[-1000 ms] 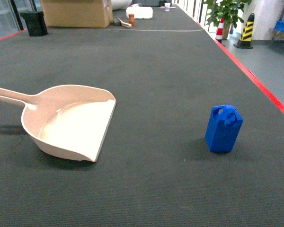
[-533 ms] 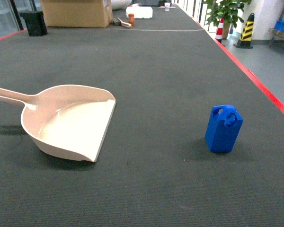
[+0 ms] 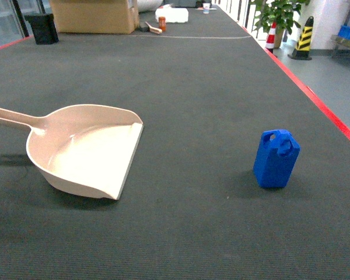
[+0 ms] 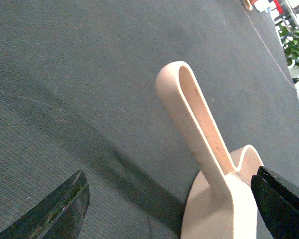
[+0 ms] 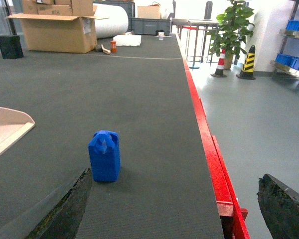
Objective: Place part in tray to right shelf
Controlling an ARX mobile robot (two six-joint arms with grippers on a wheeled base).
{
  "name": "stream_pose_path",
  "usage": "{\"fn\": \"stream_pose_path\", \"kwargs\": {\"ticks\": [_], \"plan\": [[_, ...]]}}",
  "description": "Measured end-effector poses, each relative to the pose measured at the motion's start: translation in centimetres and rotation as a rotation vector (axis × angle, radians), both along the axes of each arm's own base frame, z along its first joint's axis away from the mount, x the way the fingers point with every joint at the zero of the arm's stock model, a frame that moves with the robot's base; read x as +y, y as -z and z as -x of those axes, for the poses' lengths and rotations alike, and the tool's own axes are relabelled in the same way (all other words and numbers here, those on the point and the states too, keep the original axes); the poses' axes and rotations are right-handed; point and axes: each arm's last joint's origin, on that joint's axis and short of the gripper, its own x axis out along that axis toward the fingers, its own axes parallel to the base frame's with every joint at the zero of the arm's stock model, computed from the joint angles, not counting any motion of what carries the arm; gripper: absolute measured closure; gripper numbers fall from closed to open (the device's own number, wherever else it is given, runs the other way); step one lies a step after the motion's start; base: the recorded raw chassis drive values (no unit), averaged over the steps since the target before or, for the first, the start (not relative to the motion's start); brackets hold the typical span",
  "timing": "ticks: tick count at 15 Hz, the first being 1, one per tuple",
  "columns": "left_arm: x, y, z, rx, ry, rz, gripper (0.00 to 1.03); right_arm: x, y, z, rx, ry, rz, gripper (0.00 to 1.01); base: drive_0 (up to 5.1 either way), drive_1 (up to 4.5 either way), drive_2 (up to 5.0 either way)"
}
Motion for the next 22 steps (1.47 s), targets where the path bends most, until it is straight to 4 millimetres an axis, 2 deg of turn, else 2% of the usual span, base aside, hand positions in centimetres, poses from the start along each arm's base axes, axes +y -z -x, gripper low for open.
{"fn": "stream_pose_path", "kwargs": {"ticks": [4,7,8,12,13,15,19,21,22], "plan": [[-1.3,0.4,-3.9,-0.026,0.068,0.061,0.05,0.0,0.0,0.0,0.000,0.000,0.000,0.03,0.0,0.00,0.0],[-1.4,1.3,-6.2,-0.060,0.086,0.114,0.05,0.0,0.0,0.0,0.000,0.000,0.000,0.03,0.0,0.00,0.0],[-1.2,1.4,-6.8,-0.069,0.086,0.133,0.10,0.0,0.0,0.0,0.000,0.000,0.000,0.03,0.0,0.00,0.0],[-1.0,2.7,-8.2,-0.095,0.099,0.207,0.59,0.0,0.0,0.0,0.000,0.000,0.000,0.03,0.0,0.00,0.0],[-1.0,2.9,-8.2,-0.089,0.091,0.231,0.70,0.0,0.0,0.0,0.000,0.000,0.000,0.03,0.0,0.00,0.0],[-1.1,2.1,-8.3,-0.136,0.088,0.297,0.82,0.0,0.0,0.0,0.000,0.000,0.000,0.03,0.0,0.00,0.0],[-2.1,-0.1,-6.2,-0.200,0.120,0.303,0.84,0.0,0.0,0.0,0.000,0.000,0.000,0.03,0.0,0.00,0.0],[-3.0,-2.4,-4.5,-0.273,0.144,0.310,0.84,0.0,0.0,0.0,0.000,0.000,0.000,0.03,0.0,0.00,0.0],[-4.1,-4.0,-3.6,-0.326,0.168,0.322,0.84,0.0,0.0,0.0,0.000,0.000,0.000,0.03,0.0,0.00,0.0]]}}
